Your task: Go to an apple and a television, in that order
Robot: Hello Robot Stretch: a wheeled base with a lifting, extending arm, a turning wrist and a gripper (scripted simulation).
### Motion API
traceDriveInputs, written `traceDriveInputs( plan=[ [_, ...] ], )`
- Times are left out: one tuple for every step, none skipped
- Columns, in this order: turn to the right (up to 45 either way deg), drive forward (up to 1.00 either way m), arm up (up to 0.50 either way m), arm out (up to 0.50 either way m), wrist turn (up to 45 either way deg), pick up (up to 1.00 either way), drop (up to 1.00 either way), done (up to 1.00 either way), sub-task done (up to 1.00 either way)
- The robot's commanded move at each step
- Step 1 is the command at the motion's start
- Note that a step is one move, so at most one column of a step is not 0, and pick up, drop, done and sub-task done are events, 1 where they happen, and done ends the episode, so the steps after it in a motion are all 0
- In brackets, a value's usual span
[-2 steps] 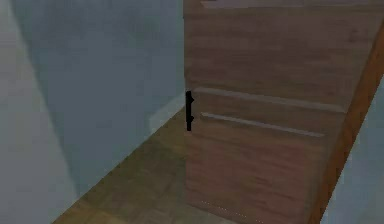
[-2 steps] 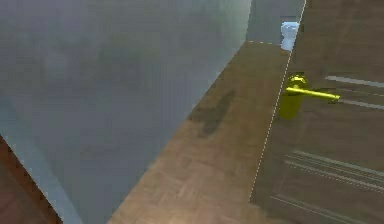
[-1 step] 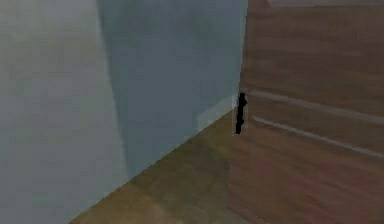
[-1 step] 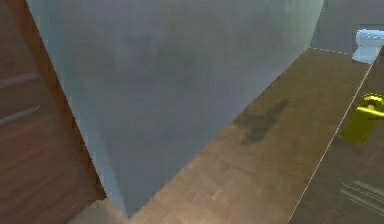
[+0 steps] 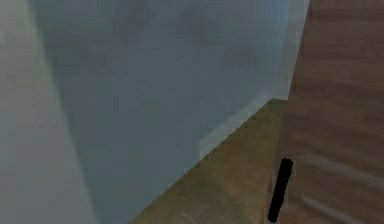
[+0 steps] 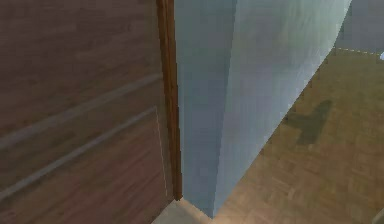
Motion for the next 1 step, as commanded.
traceDriveInputs(
  plan=[
    [-9.0,0.0,0.0,0.0,0.0,0.0,0.0,0.0,0.0]
  ],
)
